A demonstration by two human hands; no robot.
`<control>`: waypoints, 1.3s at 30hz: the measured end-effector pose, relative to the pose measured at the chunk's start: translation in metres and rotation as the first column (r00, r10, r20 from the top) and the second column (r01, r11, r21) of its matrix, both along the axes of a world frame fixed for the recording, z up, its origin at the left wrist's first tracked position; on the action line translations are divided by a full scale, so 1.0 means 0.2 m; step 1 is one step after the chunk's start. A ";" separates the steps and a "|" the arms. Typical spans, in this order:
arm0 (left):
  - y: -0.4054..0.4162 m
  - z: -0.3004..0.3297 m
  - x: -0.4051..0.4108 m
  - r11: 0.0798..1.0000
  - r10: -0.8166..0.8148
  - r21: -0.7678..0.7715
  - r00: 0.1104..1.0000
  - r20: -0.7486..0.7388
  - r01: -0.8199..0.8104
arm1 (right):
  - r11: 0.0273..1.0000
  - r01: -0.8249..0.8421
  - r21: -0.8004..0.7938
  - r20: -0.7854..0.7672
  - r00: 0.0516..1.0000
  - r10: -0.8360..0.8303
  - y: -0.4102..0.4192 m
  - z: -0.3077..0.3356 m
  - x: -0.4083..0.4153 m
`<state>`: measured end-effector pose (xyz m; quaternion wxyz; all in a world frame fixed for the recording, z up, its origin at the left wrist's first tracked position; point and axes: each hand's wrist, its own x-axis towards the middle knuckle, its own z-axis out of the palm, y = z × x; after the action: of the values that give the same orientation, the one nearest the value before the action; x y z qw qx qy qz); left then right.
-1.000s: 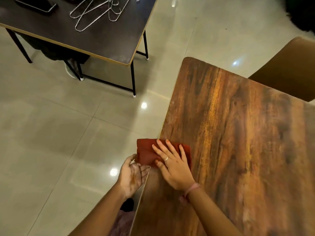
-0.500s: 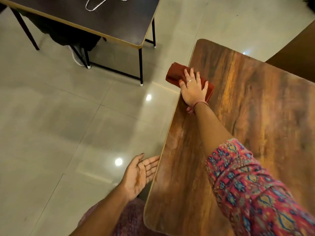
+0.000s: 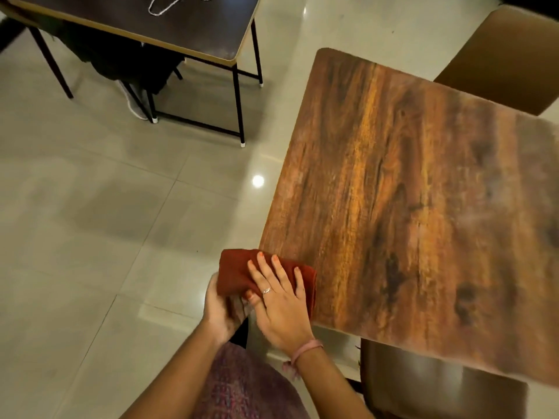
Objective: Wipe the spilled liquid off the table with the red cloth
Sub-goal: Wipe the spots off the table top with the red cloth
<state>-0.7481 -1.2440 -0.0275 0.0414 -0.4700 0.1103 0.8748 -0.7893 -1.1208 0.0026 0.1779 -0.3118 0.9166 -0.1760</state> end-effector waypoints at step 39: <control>-0.38 0.09 -1.60 0.148 -0.421 -0.955 0.890 0.175 0.258 | 0.992 0.112 0.054 -0.092 0.990 -0.107 -0.33 -0.06 -1.64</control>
<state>-1.0691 -1.3207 -0.0093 -0.0675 -0.2972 0.7275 0.6147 -1.1166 -1.1878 -0.0098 0.1358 -0.2631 0.9442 -0.1443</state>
